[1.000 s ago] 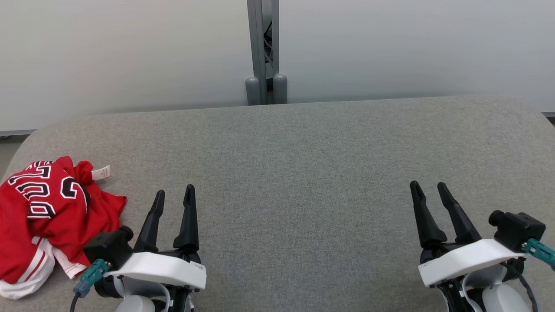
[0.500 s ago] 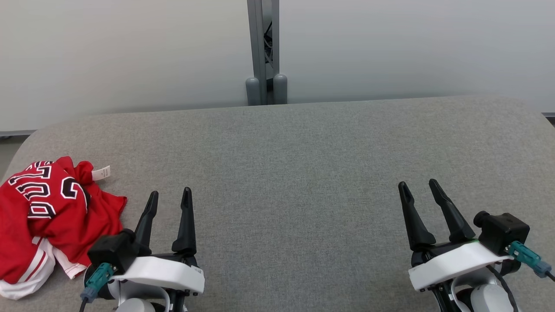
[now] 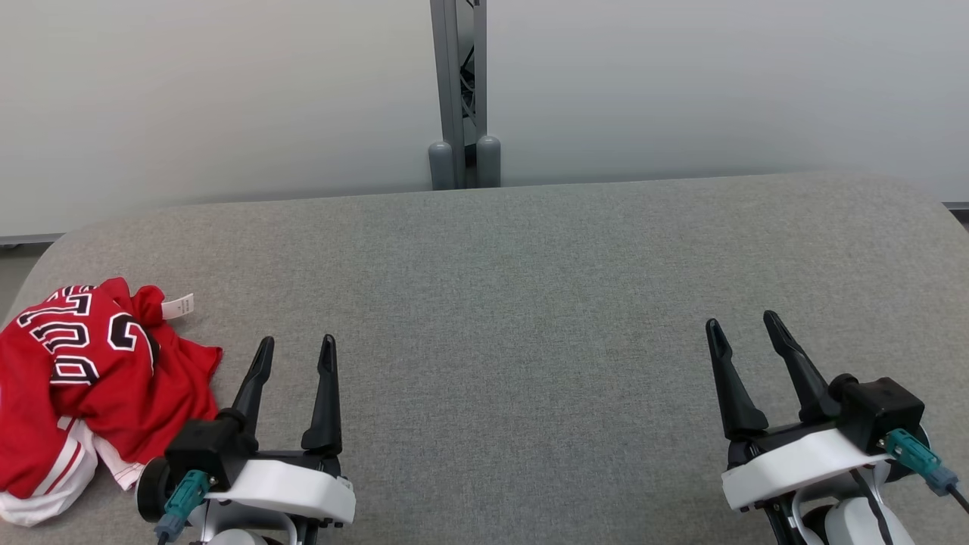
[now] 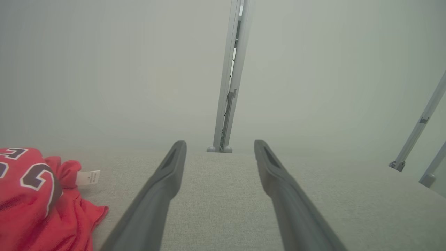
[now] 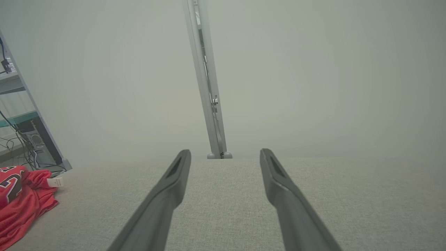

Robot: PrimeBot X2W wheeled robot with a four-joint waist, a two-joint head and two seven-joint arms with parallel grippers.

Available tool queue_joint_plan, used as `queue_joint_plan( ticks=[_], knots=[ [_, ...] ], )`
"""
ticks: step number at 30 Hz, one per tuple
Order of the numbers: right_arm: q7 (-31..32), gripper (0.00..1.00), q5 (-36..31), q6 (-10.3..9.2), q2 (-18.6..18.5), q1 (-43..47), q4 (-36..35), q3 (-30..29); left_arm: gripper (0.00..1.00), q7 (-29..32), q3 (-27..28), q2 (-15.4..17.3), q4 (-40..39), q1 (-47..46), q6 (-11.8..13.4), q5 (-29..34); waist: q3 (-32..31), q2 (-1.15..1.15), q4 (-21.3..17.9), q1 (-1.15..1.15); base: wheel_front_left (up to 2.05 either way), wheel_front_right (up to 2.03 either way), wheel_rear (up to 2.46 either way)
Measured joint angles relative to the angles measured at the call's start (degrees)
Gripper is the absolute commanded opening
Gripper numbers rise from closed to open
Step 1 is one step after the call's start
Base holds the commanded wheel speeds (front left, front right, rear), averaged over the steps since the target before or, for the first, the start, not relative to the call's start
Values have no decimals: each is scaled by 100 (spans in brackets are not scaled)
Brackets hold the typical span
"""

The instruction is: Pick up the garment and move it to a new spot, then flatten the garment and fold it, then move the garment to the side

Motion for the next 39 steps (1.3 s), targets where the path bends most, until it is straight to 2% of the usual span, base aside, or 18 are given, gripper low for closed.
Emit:
queue_joint_plan(
  ticks=[25,39],
  knots=[
    [-378,100,-957,1,-14,-8,180,-5,100,-126,176,3,19,124,77,1161,-27,0,-67,0,0,0,0],
    [-379,100,-959,5,-16,-7,224,-94,100,-127,191,3,20,154,52,1176,-21,0,-38,0,0,0,0]
  ],
)
